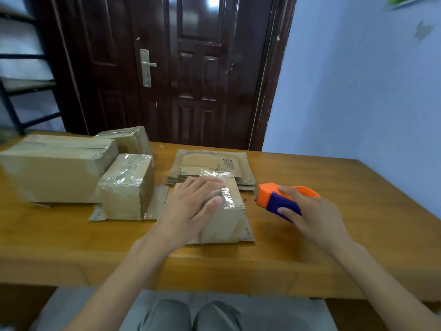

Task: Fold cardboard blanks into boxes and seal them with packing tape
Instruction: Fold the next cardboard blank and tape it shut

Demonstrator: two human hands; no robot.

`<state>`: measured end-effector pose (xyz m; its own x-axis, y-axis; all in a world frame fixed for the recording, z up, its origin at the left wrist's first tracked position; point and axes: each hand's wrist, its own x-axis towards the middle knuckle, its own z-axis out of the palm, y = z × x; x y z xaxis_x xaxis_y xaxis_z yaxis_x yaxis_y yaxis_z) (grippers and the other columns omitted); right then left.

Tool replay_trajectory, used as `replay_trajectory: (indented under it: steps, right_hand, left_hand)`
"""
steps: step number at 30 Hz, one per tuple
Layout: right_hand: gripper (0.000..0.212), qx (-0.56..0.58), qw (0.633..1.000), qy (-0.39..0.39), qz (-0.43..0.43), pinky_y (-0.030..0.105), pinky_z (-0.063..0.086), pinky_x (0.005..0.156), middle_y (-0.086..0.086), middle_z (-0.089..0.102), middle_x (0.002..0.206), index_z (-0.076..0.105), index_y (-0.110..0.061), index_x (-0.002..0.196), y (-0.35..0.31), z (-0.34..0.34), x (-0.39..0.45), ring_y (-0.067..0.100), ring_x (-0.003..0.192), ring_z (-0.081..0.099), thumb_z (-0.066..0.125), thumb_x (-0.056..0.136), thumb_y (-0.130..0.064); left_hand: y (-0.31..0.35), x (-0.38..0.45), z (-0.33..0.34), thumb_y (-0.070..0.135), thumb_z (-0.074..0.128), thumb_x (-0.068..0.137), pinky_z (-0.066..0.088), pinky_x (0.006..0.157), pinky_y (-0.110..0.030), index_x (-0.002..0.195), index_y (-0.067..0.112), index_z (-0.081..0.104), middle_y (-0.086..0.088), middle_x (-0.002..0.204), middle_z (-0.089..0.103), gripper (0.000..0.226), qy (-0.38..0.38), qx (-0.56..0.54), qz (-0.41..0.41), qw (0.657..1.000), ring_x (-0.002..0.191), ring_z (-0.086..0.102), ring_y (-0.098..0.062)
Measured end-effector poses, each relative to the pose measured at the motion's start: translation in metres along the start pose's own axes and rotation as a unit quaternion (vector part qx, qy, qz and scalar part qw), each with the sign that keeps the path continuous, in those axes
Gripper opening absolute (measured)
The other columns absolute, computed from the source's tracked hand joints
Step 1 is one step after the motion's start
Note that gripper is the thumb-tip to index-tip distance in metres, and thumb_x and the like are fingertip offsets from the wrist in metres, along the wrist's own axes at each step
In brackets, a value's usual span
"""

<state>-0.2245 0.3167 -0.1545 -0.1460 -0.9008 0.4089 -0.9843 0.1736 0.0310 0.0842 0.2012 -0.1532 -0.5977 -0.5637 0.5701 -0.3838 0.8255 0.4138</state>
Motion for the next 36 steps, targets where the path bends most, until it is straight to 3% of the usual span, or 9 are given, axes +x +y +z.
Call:
replay_trajectory:
  steps: [4, 8, 13, 16, 20, 25, 31, 34, 36]
  right_hand:
    - [0.058, 0.067, 0.99, 0.109, -0.057, 0.024, 0.044, 0.056, -0.006, 0.077, 0.1, 0.052, -0.037, 0.147, 0.003, -0.043, -0.021, 0.016, 0.074, 0.067, 0.057, 0.092, -0.055]
    - [0.054, 0.19, 0.976, 0.087, -0.062, 0.024, 0.049, 0.064, -0.022, 0.065, 0.097, 0.048, -0.056, 0.143, -0.011, -0.069, -0.032, 0.005, 0.072, 0.062, 0.064, 0.091, -0.061]
    - [0.051, 0.269, 0.956, 0.083, -0.086, 0.006, 0.048, 0.073, -0.02, 0.068, 0.105, 0.049, -0.056, 0.142, -0.031, -0.078, -0.036, 0.004, 0.09, 0.065, 0.065, 0.094, -0.06]
    - [0.053, 0.281, 0.952, 0.077, -0.095, 0.004, 0.046, 0.076, -0.02, 0.069, 0.109, 0.049, -0.054, 0.142, -0.038, -0.079, -0.038, 0.003, 0.094, 0.064, 0.067, 0.093, -0.061]
    - [0.054, 0.323, 0.939, 0.054, -0.105, 0.002, 0.047, 0.073, -0.029, 0.067, 0.112, 0.049, -0.055, 0.143, -0.045, -0.082, -0.042, -0.003, 0.098, 0.066, 0.065, 0.091, -0.06]
    - [0.054, 0.371, 0.921, 0.015, -0.123, 0.008, 0.054, 0.071, -0.025, 0.071, 0.115, 0.056, -0.042, 0.143, -0.052, -0.085, -0.043, 0.003, 0.097, 0.072, 0.063, 0.092, -0.057]
    - [0.053, 0.391, 0.908, -0.034, -0.145, 0.009, 0.054, 0.072, -0.028, 0.072, 0.108, 0.055, -0.036, 0.144, -0.062, -0.095, -0.031, 0.003, 0.097, 0.073, 0.065, 0.095, -0.055]
    - [0.056, 0.408, 0.899, -0.063, -0.148, 0.016, 0.058, 0.074, -0.025, 0.073, 0.112, 0.054, -0.042, 0.144, -0.065, -0.103, -0.023, 0.007, 0.102, 0.073, 0.061, 0.093, -0.065]
    - [0.049, 0.41, 0.897, -0.092, -0.139, 0.014, 0.056, 0.071, -0.027, 0.073, 0.11, 0.056, -0.042, 0.142, -0.065, -0.107, -0.017, 0.005, 0.1, 0.072, 0.064, 0.096, -0.058]
  left_hand:
    - [0.02, 0.018, -0.011, 0.042, 0.051, 0.107, 0.047, 0.11, -0.041, 0.137, 0.027, 0.065, 0.019, 0.138, 0.063, 0.036, 0.062, -0.059, 0.006, 0.996, 0.134, 0.052, -0.005]
    - [0.056, 0.025, -0.014, 0.043, 0.051, 0.109, 0.049, 0.11, -0.029, 0.147, 0.036, 0.057, 0.026, 0.142, 0.06, 0.04, -0.028, -0.228, -0.047, 0.972, 0.135, 0.053, -0.001]
    - [0.079, 0.019, -0.015, 0.025, 0.051, 0.108, 0.053, 0.092, -0.017, 0.132, 0.016, 0.072, 0.006, 0.123, 0.074, 0.033, -0.039, -0.389, -0.073, 0.918, 0.119, 0.066, -0.009]
    - [0.075, 0.015, -0.018, 0.029, 0.056, 0.102, 0.057, 0.088, -0.023, 0.124, 0.013, 0.076, 0.003, 0.118, 0.076, 0.034, -0.016, -0.401, -0.061, 0.914, 0.118, 0.067, -0.015]
    - [0.074, 0.01, -0.026, 0.034, 0.054, 0.101, 0.057, 0.091, -0.026, 0.124, 0.017, 0.076, 0.001, 0.115, 0.078, 0.036, -0.049, -0.421, -0.098, 0.9, 0.114, 0.07, -0.013]
    - [0.074, 0.006, -0.035, 0.029, 0.065, 0.095, 0.055, 0.084, -0.017, 0.116, 0.014, 0.079, 0.003, 0.107, 0.08, 0.029, -0.046, -0.426, -0.133, 0.894, 0.107, 0.072, -0.009]
    - [0.077, -0.002, -0.043, 0.027, 0.069, 0.097, 0.055, 0.078, -0.027, 0.099, 0.015, 0.082, -0.001, 0.091, 0.081, 0.017, 0.031, -0.4, -0.222, 0.889, 0.084, 0.072, -0.008]
    - [0.081, -0.008, -0.046, 0.026, 0.072, 0.094, 0.051, 0.065, -0.013, 0.093, 0.018, 0.083, 0.003, 0.083, 0.08, 0.013, 0.109, -0.372, -0.231, 0.892, 0.075, 0.071, -0.001]
    - [0.086, -0.015, -0.04, 0.032, 0.072, 0.091, 0.049, 0.063, -0.01, 0.092, 0.022, 0.082, 0.006, 0.08, 0.08, 0.015, 0.135, -0.36, -0.251, 0.888, 0.076, 0.071, 0.001]
